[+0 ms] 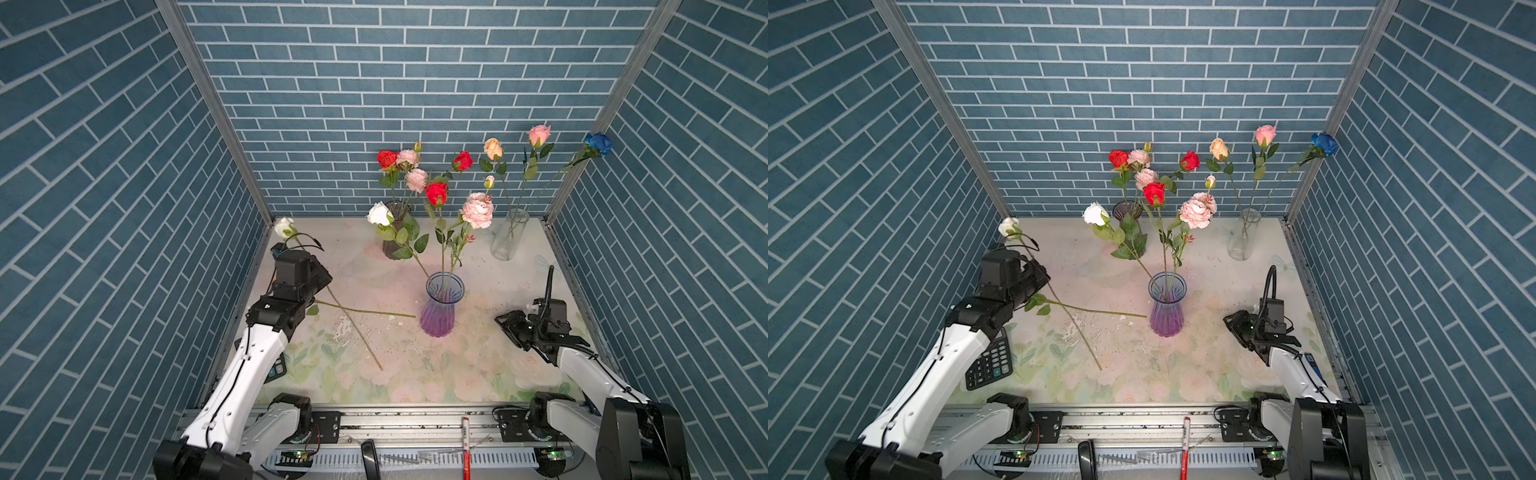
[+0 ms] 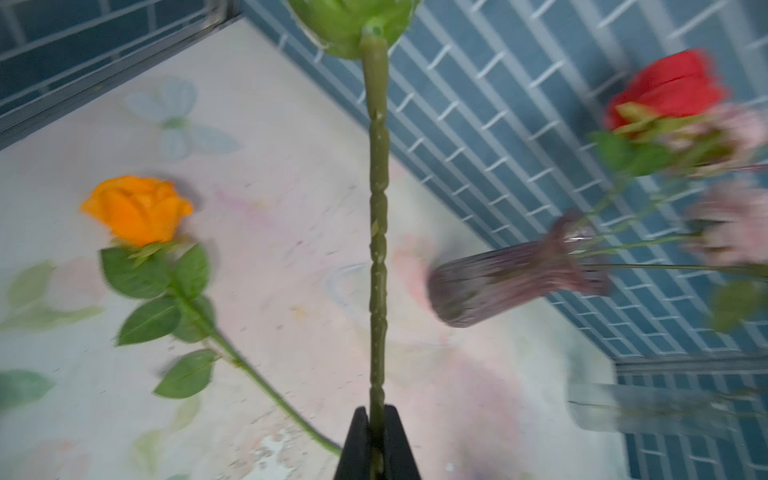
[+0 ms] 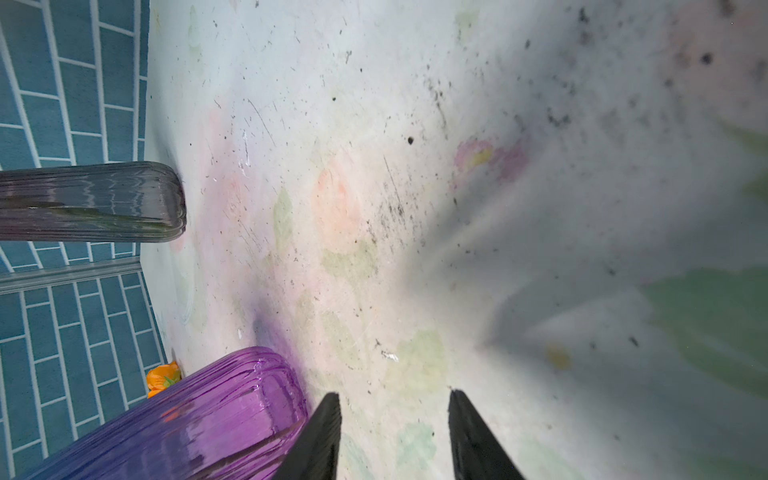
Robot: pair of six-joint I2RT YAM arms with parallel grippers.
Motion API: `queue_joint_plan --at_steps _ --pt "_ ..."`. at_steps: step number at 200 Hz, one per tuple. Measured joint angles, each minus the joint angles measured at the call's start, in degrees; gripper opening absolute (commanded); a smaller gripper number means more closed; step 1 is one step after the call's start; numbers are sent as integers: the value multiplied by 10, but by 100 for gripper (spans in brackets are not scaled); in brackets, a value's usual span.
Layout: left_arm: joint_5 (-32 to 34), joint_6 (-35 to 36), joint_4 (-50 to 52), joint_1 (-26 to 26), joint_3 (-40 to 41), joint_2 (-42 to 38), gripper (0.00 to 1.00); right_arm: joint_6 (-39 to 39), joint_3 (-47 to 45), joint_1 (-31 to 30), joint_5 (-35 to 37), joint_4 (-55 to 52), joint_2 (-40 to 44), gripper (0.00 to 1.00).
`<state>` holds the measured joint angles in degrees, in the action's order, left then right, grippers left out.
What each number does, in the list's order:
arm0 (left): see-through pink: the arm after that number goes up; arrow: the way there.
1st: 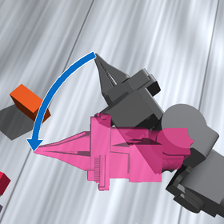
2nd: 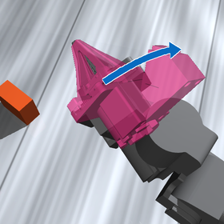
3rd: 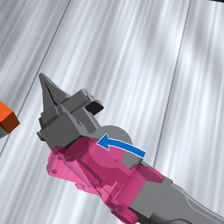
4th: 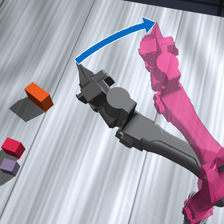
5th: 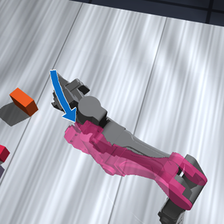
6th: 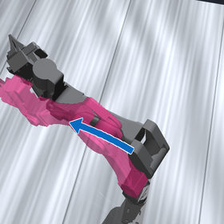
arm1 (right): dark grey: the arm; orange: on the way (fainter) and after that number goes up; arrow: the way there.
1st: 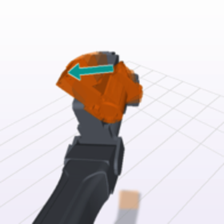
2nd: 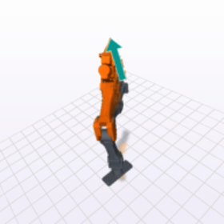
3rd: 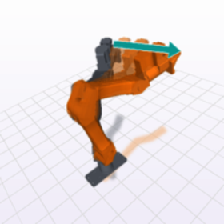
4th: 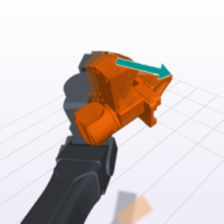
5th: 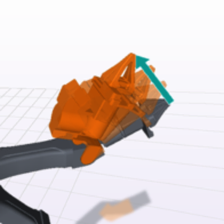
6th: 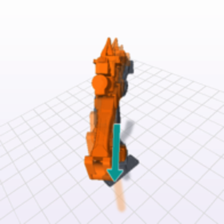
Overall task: Arrange flowers in a vase
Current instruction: Place the flower at the middle-left of the table, then place the flower in the vase.
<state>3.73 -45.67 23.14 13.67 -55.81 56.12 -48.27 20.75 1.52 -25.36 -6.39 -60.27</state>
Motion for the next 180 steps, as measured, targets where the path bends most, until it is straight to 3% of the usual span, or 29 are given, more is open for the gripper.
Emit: queue_joint_plan --at_steps 33,58,81,106,134,180 --pt "45 33 -42 160 -155 23 0 0 -4 0 0 -1 10 44" --pt "80 119 -110 286 -246 71 0 0 -7 0 0 -3 20 44" --pt "75 205 -172 356 -306 125 0 0 -9 1 0 -5 24 44" --pt "37 298 -236 395 -351 186 0 0 -9 1 0 -5 24 44" --pt "-52 389 -304 411 -381 252 0 0 -9 2 -1 -5 24 44" --pt "-135 454 -317 411 -449 334 0 0 -9 4 -5 -4 23 44"
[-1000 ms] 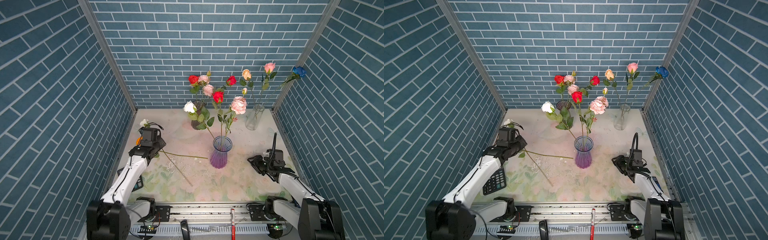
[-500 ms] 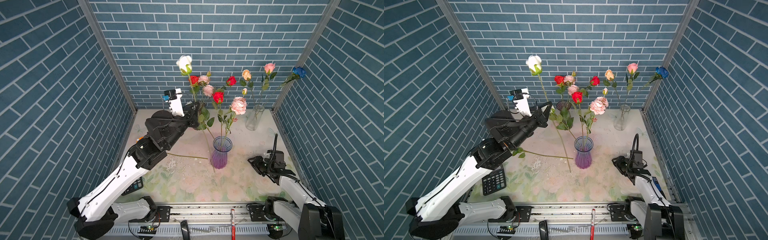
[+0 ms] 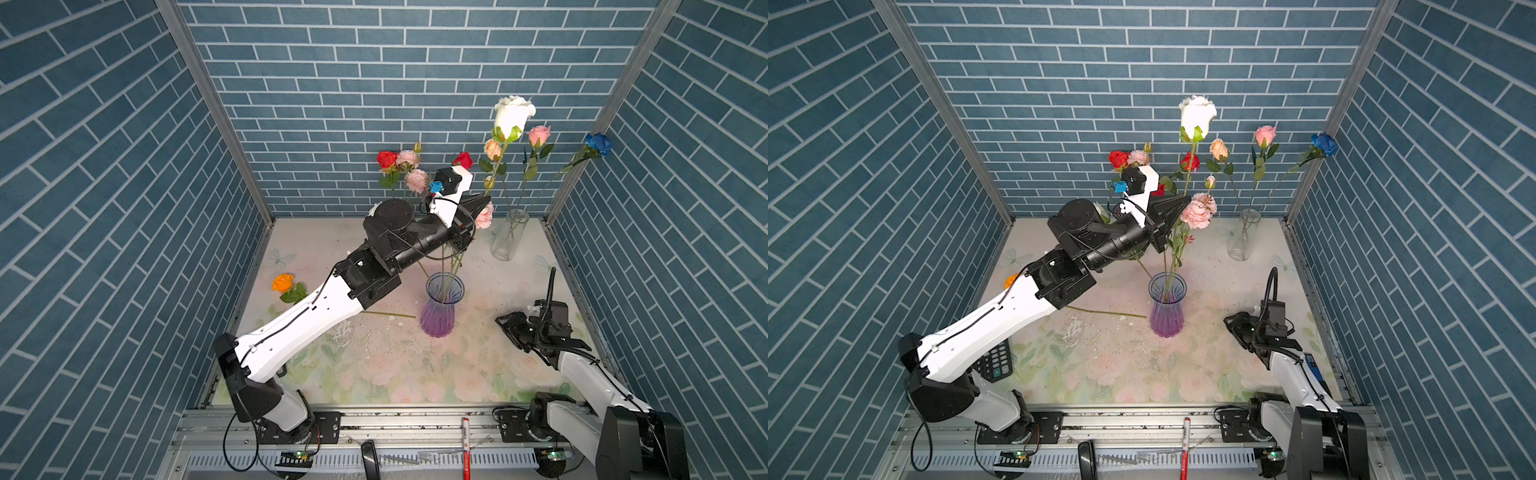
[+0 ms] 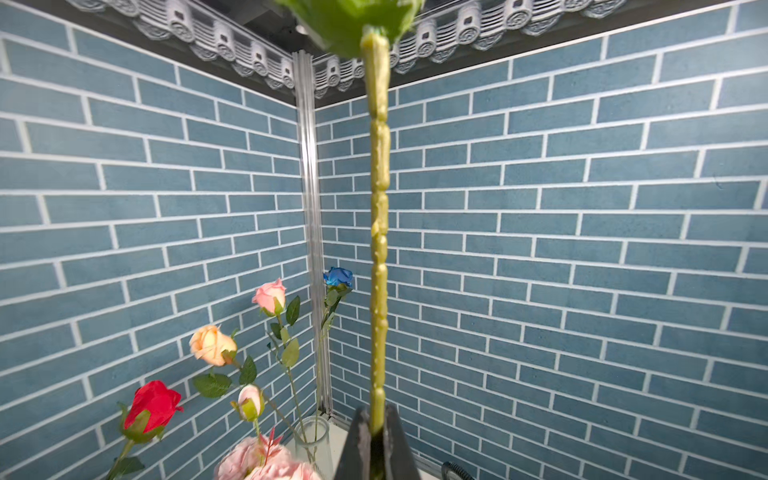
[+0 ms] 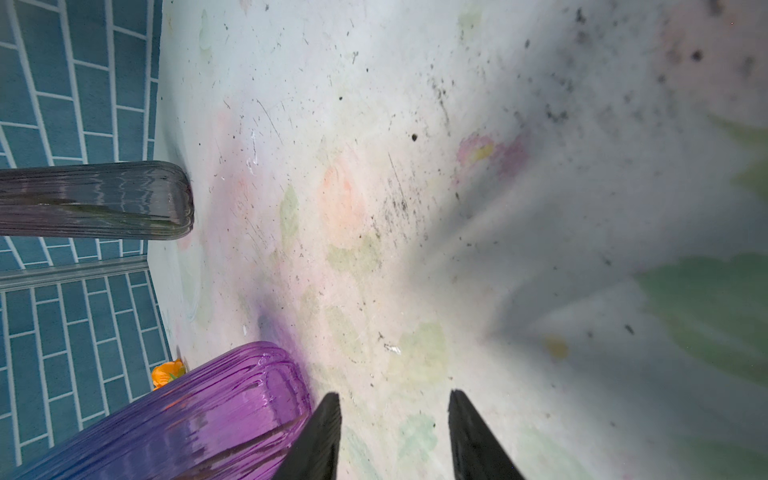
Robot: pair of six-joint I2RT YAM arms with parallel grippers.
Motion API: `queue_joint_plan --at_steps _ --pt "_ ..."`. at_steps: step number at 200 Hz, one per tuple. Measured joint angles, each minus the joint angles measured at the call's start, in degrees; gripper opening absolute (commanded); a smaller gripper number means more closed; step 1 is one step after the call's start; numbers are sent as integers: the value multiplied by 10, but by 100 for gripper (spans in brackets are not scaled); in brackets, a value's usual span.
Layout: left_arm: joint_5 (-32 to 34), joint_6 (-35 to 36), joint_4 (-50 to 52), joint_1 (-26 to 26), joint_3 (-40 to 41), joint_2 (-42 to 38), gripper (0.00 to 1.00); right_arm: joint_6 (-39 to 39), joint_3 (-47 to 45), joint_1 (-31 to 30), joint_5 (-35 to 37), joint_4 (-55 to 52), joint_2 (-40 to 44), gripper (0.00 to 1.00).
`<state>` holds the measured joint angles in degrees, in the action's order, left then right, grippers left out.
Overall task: Arrange flowers in a vase
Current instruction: Place the flower in the vase.
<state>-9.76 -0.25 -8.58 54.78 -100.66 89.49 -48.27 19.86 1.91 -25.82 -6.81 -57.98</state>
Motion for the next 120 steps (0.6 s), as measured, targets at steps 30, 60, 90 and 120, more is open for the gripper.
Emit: queue_joint_plan --at_steps 30,60,90,120 --pt "-24 23 -4 0 10 5 0 0 0 1 -5 1 -6 44" --pt "-38 39 -6 -2 44 -1 0 0 0 3 -8 2 -8 44" --pt "-47 34 -7 -8 80 -2 0 0 0 4 -10 4 -13 44" --pt "-45 19 0 -16 129 -12 0 0 -1 5 -10 4 -12 44"
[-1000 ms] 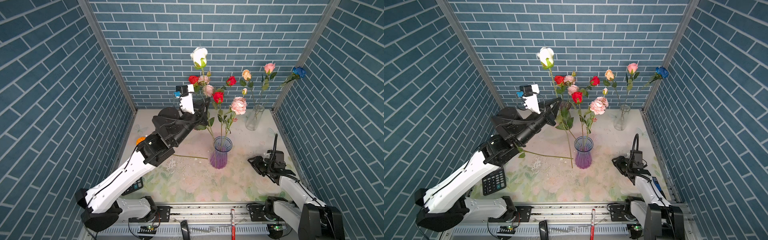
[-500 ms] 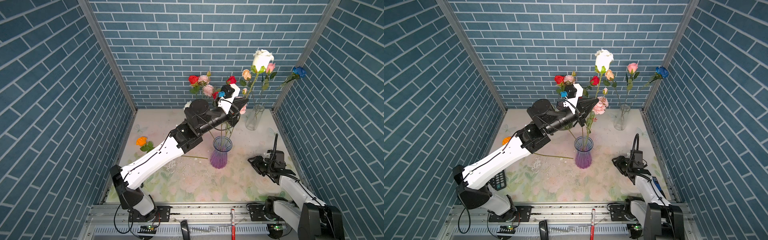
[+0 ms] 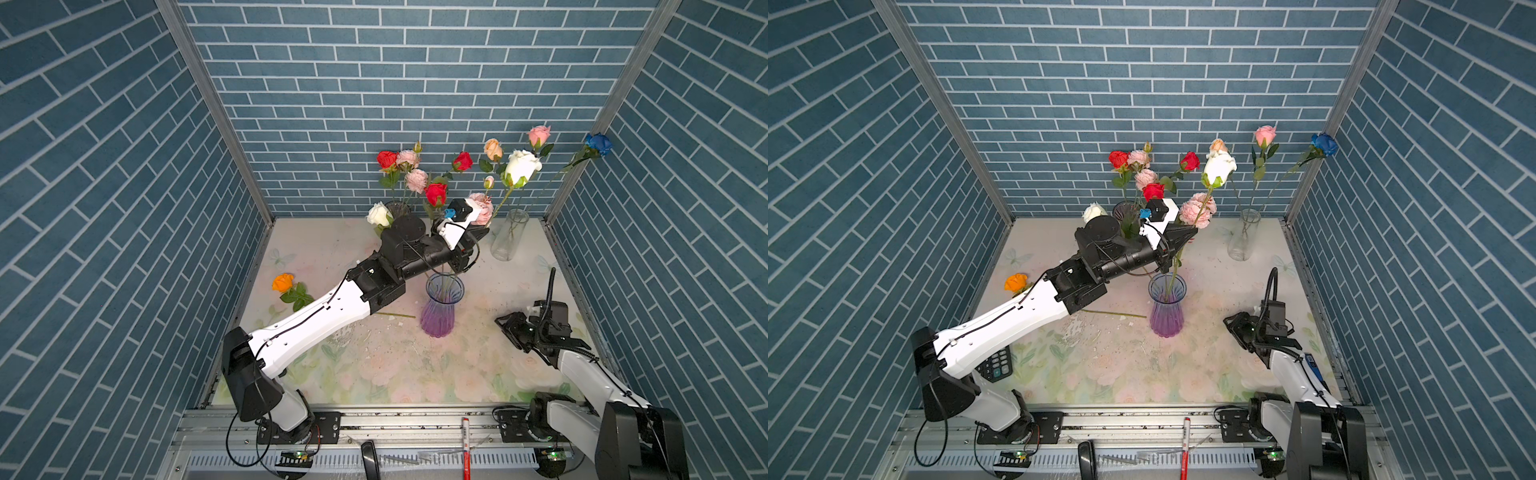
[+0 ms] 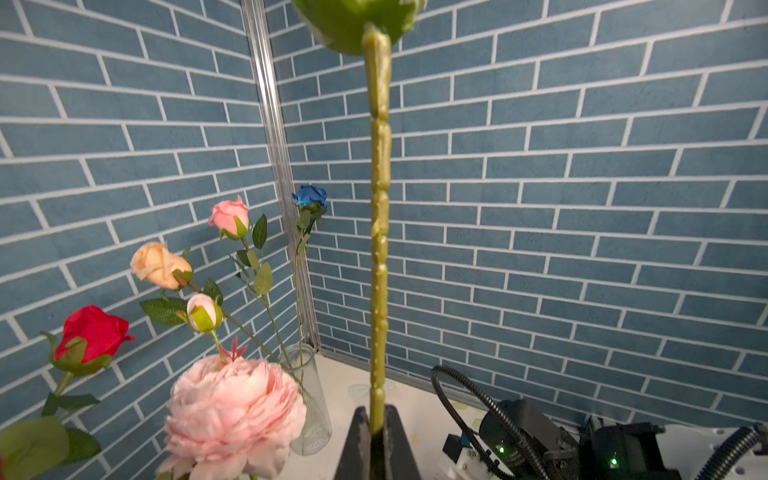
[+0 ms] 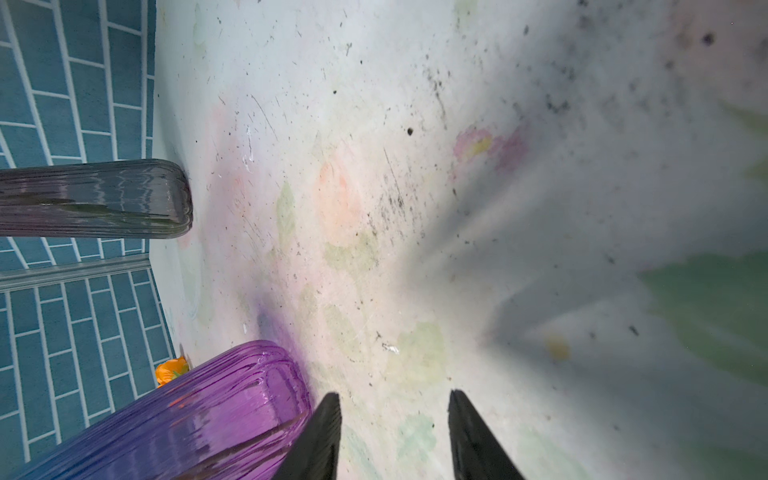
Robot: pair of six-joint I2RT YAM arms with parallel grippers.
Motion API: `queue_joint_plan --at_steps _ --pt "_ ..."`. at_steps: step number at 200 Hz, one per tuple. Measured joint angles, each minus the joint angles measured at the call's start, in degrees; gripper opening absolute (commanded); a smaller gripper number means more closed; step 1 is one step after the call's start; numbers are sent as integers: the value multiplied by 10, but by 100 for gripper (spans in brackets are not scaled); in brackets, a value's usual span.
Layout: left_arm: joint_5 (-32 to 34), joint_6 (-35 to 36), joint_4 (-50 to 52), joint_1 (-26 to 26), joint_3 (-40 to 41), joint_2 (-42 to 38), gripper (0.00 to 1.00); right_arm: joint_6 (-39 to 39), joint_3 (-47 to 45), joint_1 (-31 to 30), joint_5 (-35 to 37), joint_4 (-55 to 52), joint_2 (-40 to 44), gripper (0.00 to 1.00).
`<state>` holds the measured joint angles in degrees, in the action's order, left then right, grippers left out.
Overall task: Arrange flowers in a vase
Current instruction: Place the flower in the vase.
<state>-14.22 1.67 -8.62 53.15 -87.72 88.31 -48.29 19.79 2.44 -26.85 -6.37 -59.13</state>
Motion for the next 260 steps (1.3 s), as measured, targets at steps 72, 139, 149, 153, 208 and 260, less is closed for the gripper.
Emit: queue_joint_plan --at_steps 72,139,149,153,208,260 --pt "-10 -15 53 -28 52 -30 51 0 -1 3 -4 0 1 44" --pt "-39 -46 89 -49 52 -30 76 0 -2 4 -4 0 1 44" --pt "-40 -49 90 -49 52 -30 75 0 -2 4 -4 0 1 44" --pt "-41 -49 91 -49 52 -30 75 0 -2 4 -4 0 1 44" --pt "-92 -74 87 -49 53 -52 71 0 -2 5 -4 0 0 44" --pt "-91 -83 85 -49 94 -116 70 0 -2 5 -4 0 1 44"
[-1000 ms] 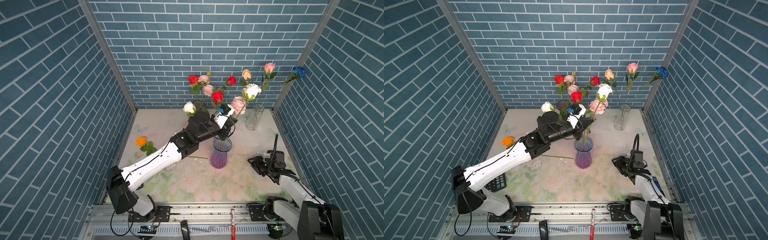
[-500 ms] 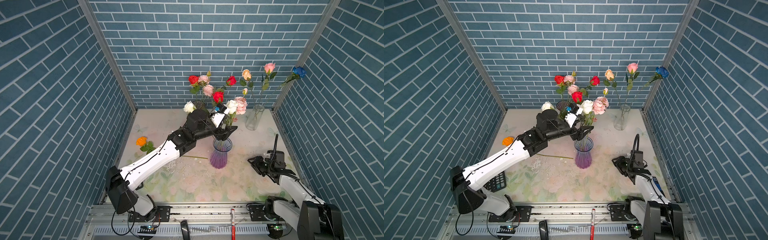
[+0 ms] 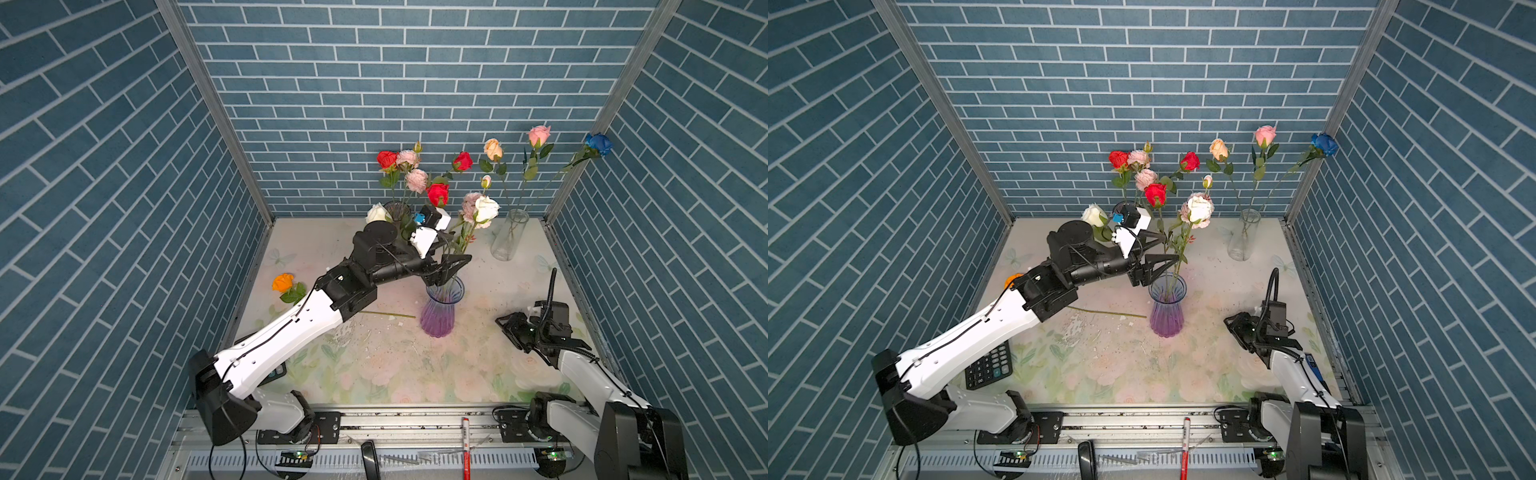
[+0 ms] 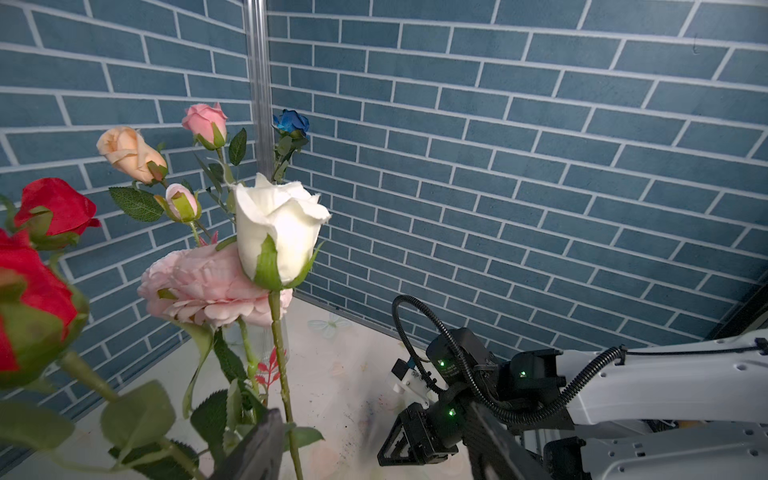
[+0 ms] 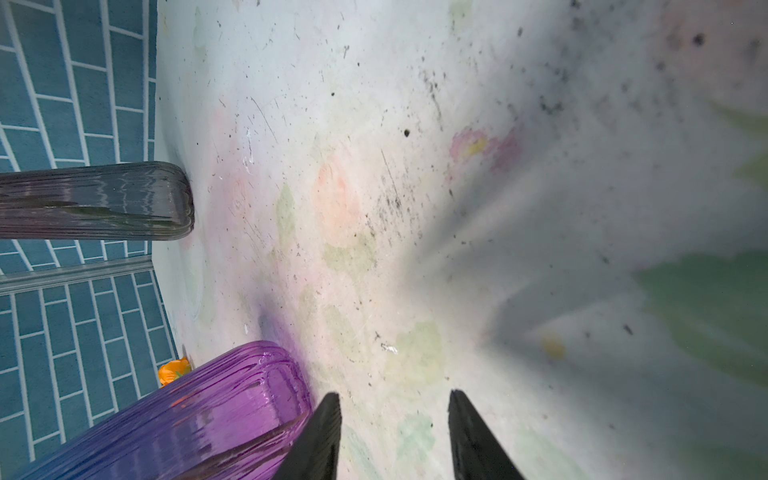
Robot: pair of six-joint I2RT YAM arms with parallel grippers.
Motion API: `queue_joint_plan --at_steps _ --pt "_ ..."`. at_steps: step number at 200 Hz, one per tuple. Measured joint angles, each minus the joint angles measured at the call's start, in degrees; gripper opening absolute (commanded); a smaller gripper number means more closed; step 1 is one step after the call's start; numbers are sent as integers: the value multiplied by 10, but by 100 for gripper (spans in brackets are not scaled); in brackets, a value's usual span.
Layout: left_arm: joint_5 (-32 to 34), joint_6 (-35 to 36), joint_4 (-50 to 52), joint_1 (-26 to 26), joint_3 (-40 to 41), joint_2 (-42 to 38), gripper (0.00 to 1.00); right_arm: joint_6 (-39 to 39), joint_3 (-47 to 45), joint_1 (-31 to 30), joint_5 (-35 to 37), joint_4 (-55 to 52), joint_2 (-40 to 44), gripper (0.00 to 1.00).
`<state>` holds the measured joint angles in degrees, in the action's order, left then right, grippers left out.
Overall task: Arrange flowers in a vase
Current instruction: Place the flower in the vase, then pick up the flower from the middle-left of the table.
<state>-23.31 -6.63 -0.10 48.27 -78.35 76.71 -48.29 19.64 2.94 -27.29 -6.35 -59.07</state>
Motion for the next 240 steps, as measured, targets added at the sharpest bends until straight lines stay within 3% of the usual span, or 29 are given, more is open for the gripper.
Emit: queue_joint_plan --at_steps 59,96,122,143,156,173,204,240 --pt "135 -28 55 -25 177 -152 68 0 0 0 -2 5 -3 44" --pt "186 -156 62 -141 347 -236 64 0 0 0 -6 12 -12 44" --pt "217 -250 80 -241 421 -243 63 0 0 0 -8 13 -14 44" --pt "244 -308 123 -301 413 -196 63 0 0 0 -9 14 -15 44" --pt "257 -339 160 -323 382 -148 59 0 0 1 -9 16 -16 44" --pt "280 -367 209 -342 327 -80 54 -4 0 1 -10 19 -19 44" --pt "320 -412 280 -368 239 25 54 -8 0 2 -11 21 -21 44" --pt "312 -479 351 -411 174 130 53 -9 0 4 -12 21 -22 44"
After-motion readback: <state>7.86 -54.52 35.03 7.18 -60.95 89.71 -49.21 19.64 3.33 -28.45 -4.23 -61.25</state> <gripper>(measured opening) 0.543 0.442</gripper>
